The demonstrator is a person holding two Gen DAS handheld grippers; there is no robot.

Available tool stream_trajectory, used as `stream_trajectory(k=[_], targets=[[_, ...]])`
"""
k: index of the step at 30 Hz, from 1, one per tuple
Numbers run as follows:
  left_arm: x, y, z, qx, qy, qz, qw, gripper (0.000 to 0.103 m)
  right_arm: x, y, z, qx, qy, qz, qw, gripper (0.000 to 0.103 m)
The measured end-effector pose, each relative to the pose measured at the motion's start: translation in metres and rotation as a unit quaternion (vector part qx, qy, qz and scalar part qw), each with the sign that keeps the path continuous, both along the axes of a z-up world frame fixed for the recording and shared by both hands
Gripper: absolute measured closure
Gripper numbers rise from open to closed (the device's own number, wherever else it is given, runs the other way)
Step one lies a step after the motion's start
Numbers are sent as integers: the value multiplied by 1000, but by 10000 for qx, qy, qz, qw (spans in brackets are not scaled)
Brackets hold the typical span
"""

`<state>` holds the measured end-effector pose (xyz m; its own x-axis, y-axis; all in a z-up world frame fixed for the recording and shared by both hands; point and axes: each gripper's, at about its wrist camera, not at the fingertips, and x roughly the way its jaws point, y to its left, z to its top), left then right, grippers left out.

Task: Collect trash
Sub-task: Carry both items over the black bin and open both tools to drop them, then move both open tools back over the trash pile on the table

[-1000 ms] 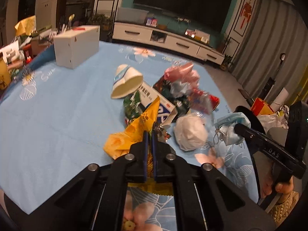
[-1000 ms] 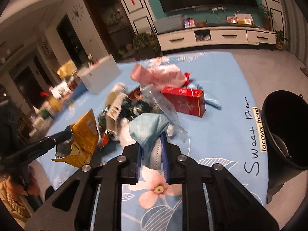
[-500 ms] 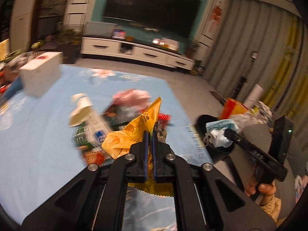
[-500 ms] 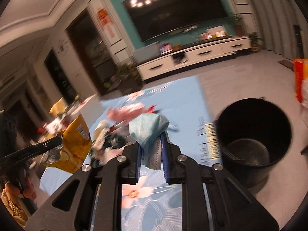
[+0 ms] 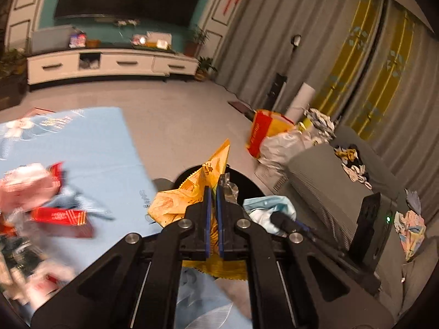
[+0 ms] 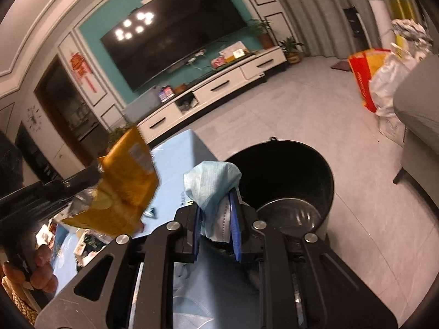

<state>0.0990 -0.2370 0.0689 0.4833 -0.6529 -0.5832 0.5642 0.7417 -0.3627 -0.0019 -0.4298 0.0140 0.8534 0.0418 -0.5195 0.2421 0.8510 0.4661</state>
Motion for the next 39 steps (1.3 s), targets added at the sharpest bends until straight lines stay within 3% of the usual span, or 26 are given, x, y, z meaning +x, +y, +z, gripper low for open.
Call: stream_trajectory(k=[3,4,6,7,12,17,22,31,39], targets=[[21,-29,-19,-19,274,-127,9995,98,6,-15,-11,40,171,-130,9998,80],[27,-36,-26,-29,368,-161,9992,97,9,-20,-18,69,228,-187,9995,74],[37,-49,-38,50,496,-135,9987,80,11,-27,-23,115,305,-300,9990,61],[40,-53,-44,102,539,-113,9984,63,13,-33,-28,159,351,-379,9985,57],[42,-55,-56,278,609,-38,9977,48,-1,-44,-35,309,351,-531,9975,47],[27,-28,-53,366,568,208,9975,15,-10,-38,-31,507,374,-492,9968,42],[-7,18,-46,559,461,517,9960,3,-19,-15,-25,533,427,-209,9974,35],[-69,127,-41,855,494,1416,9850,3,-18,57,-6,255,639,646,9955,29],[-93,239,-58,832,1020,2736,9528,3,-9,137,2,-140,835,1675,9822,26]])
